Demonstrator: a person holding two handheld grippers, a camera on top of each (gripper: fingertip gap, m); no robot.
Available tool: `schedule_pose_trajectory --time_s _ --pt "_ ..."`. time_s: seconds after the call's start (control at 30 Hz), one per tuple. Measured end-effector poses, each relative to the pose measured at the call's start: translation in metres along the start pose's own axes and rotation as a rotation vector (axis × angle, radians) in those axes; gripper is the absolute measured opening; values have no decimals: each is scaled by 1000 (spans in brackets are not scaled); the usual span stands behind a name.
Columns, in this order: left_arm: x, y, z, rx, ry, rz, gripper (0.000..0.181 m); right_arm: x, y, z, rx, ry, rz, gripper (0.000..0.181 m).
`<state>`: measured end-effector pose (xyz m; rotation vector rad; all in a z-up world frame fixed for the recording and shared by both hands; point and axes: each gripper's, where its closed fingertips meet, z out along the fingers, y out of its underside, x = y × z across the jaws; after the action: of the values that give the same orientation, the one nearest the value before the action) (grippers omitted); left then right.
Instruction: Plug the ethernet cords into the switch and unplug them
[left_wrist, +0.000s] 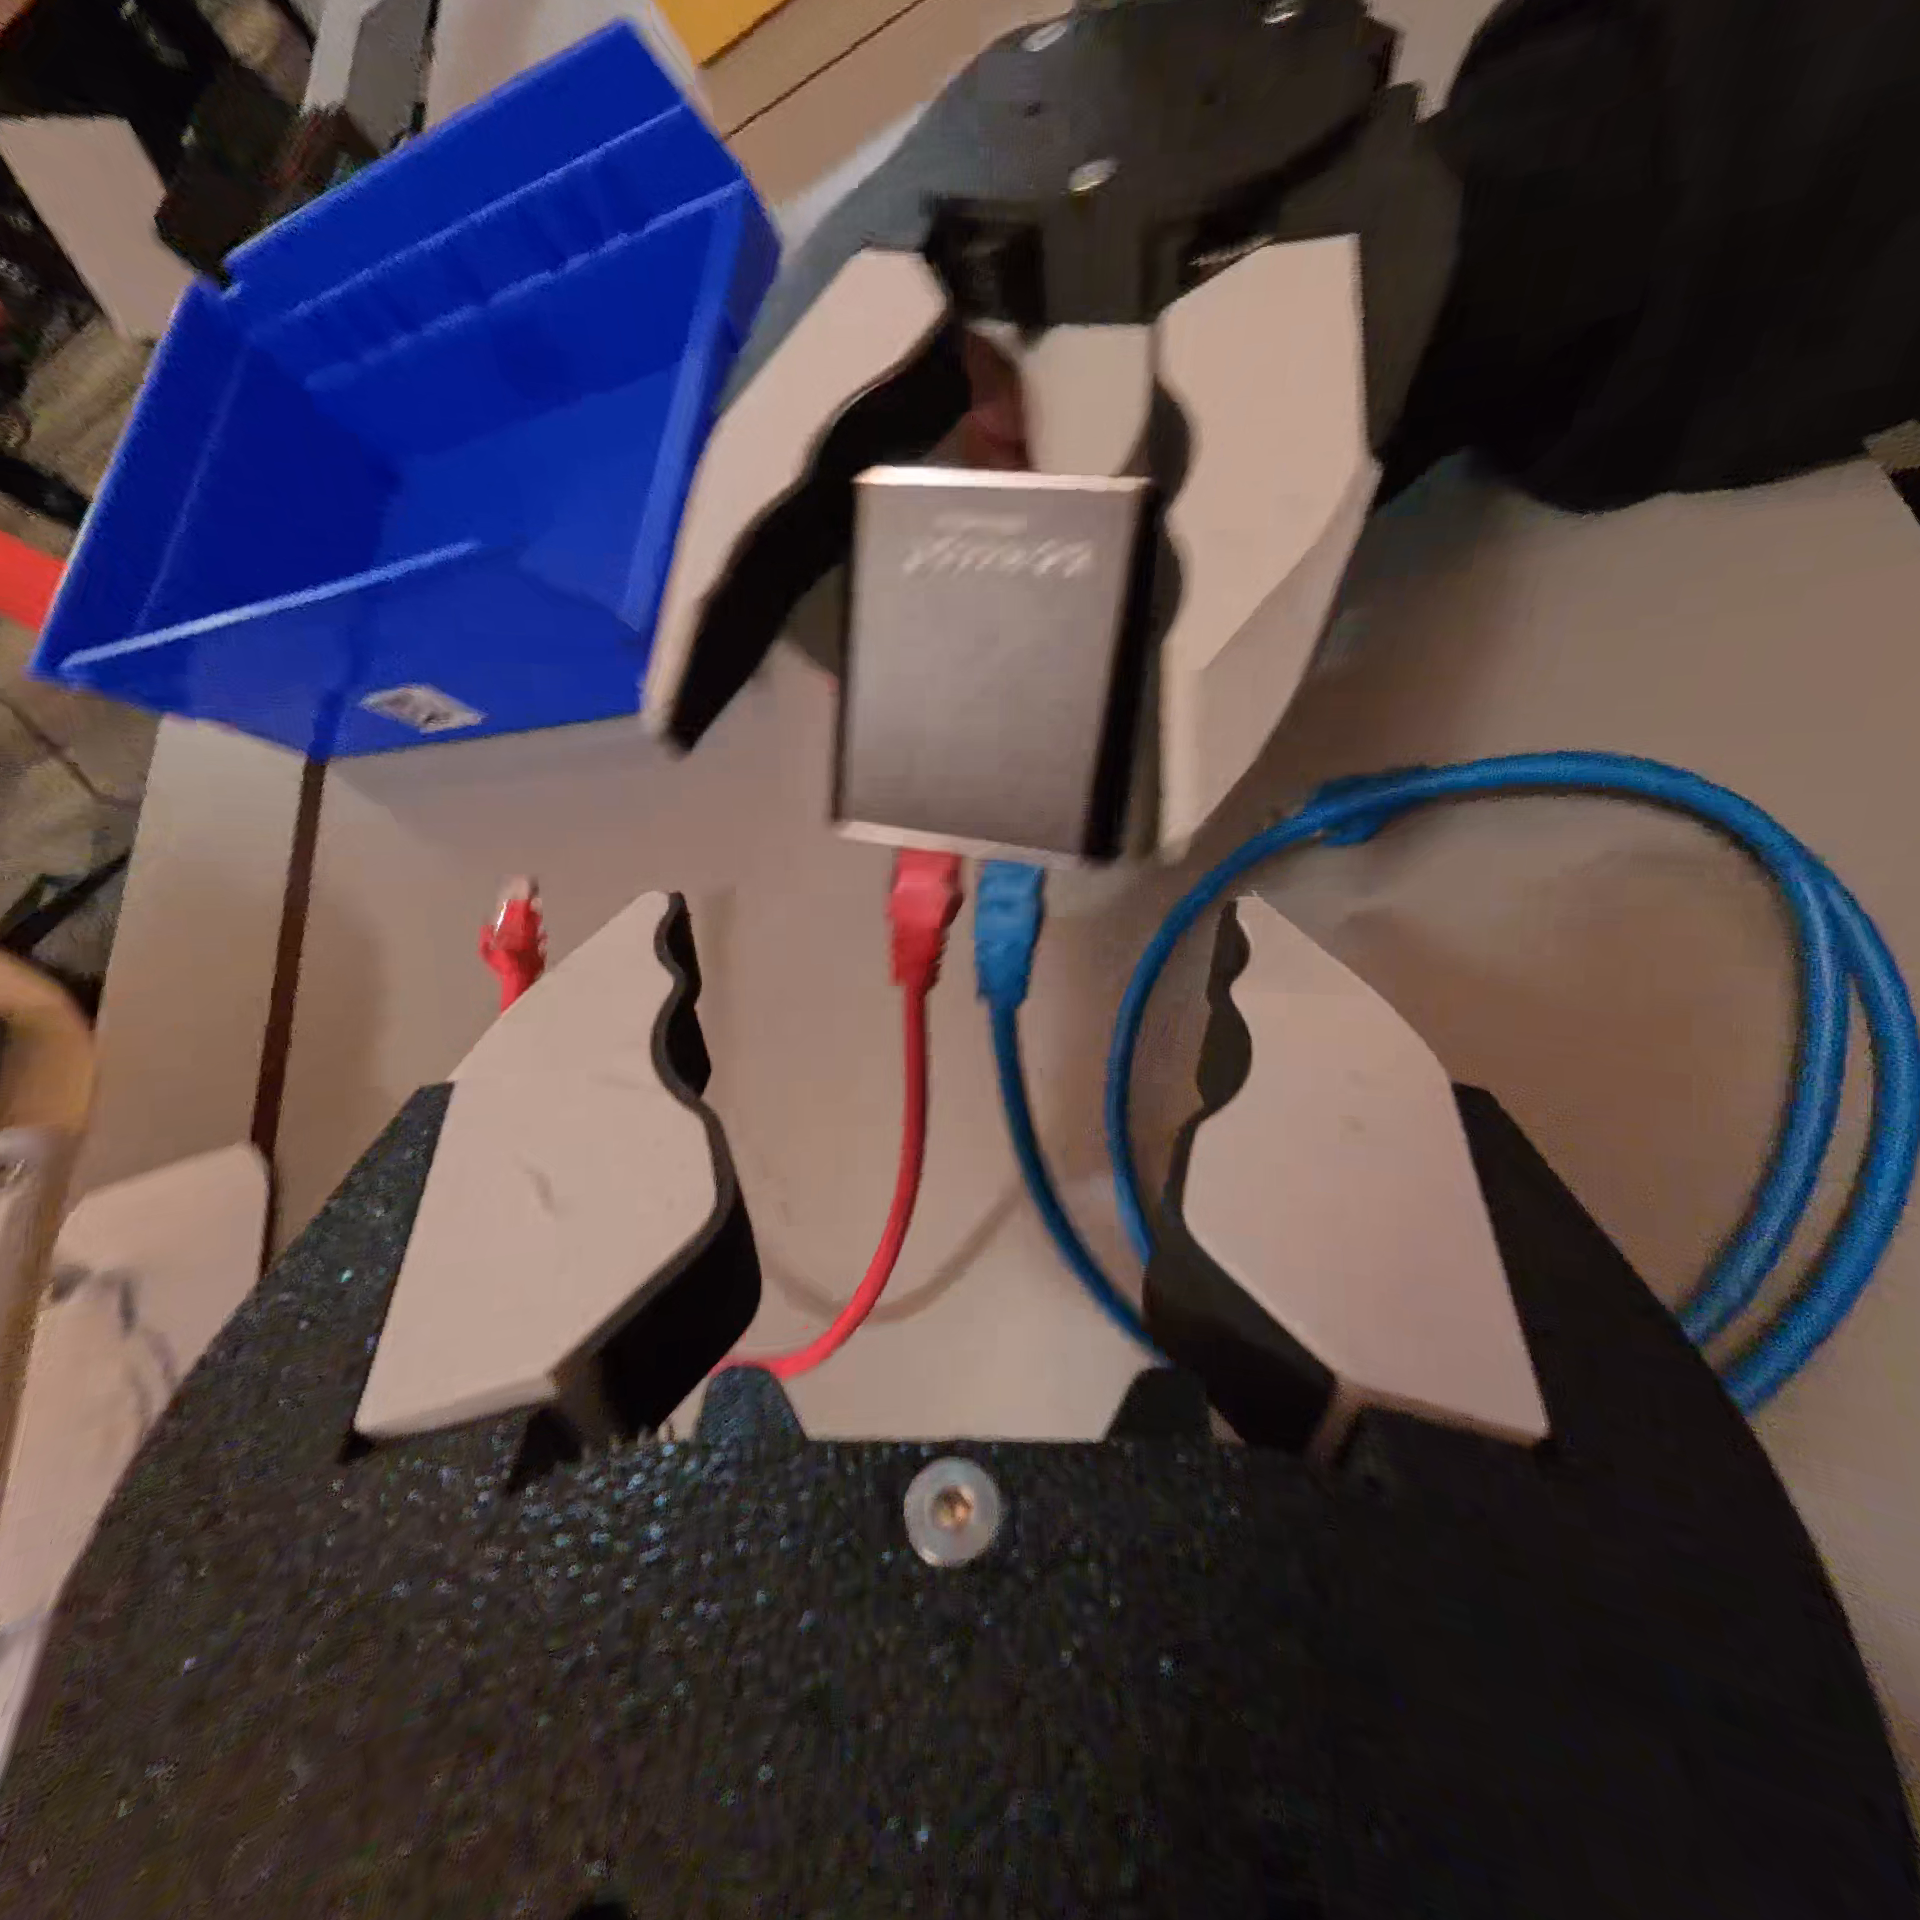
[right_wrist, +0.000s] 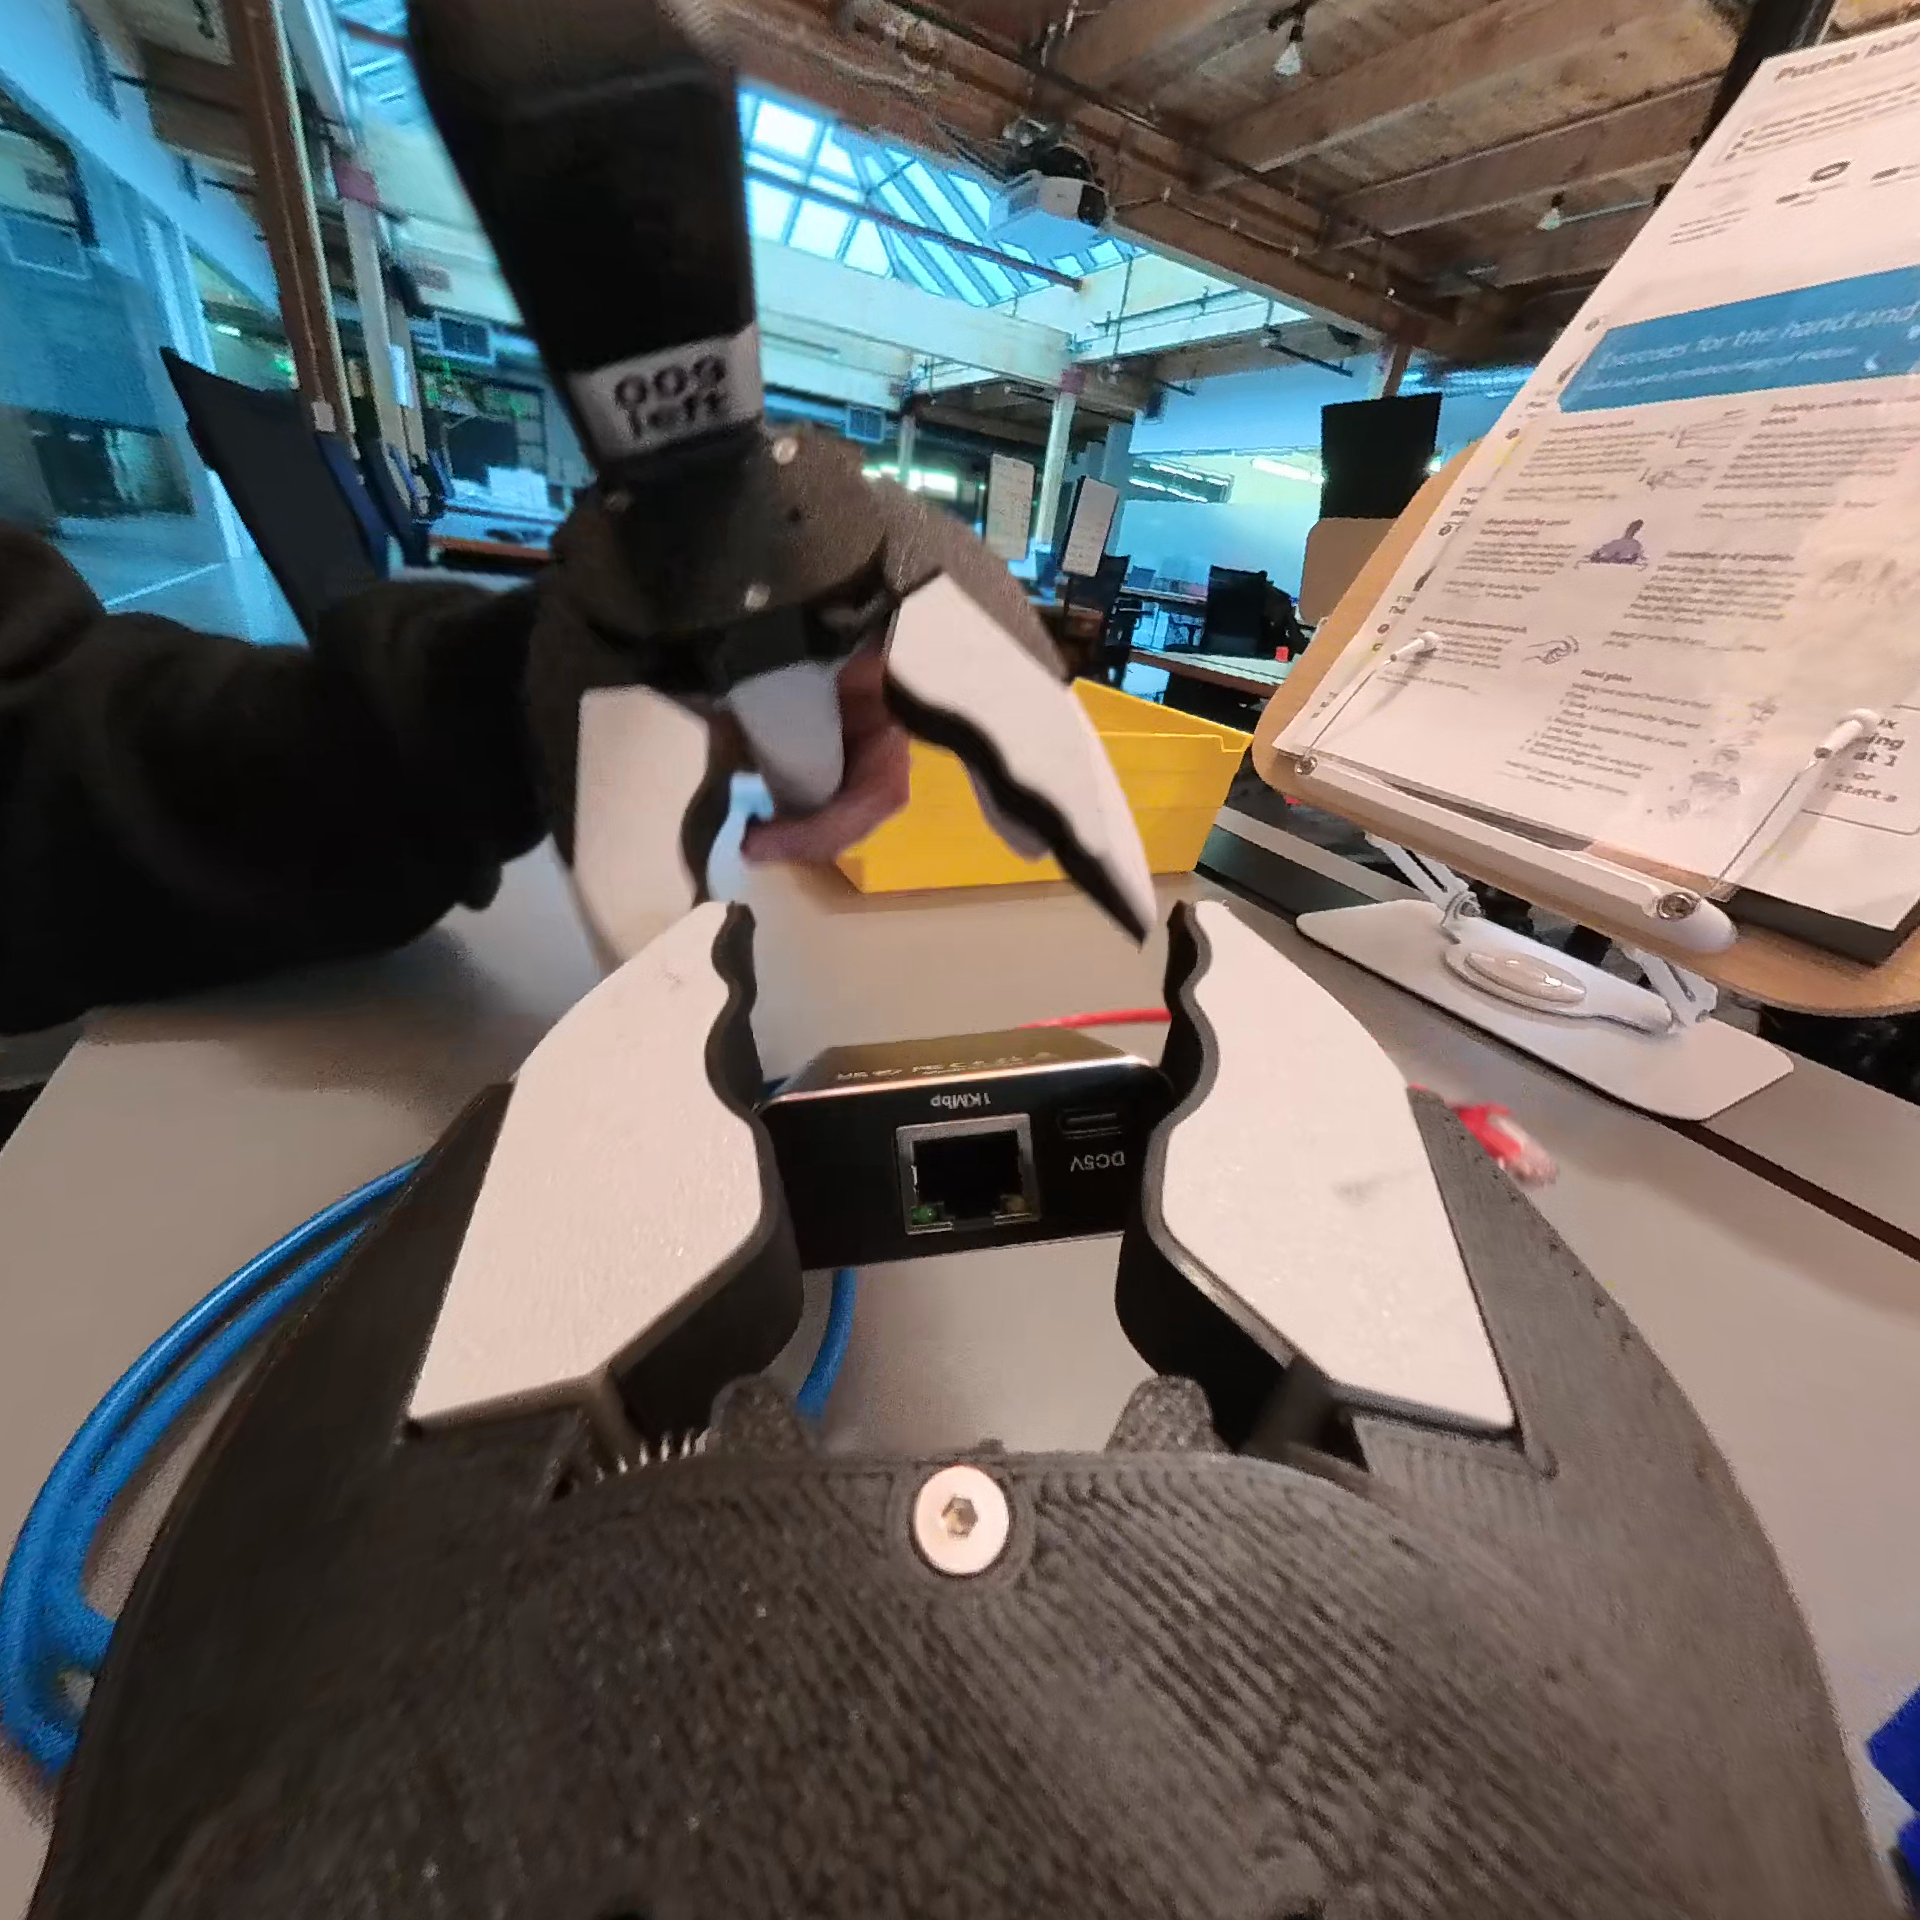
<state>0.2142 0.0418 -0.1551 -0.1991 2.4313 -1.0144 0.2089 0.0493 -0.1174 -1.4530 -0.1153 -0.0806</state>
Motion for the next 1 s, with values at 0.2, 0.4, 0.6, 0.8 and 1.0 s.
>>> schedule_pose_trajectory --time_s 0.2,0.4,0.6,0.8,1.0 --pt "-13 -10 28 40 -353 440 54 19 -7 -10 52 82 74 77" --pt "-13 -23 28 100 -464 472 32 30 -20 -18 152 125 157 76" --pt "-6 -38 21 220 -390 281 32 36 -25 -19 166 164 181 76" --pt "-21 -44 3 263 -361 228 23 35 -34 -21 165 142 149 75" --pt "-29 -85 -59 651 -117 11 21 36 -65 -42 171 146 94 82"
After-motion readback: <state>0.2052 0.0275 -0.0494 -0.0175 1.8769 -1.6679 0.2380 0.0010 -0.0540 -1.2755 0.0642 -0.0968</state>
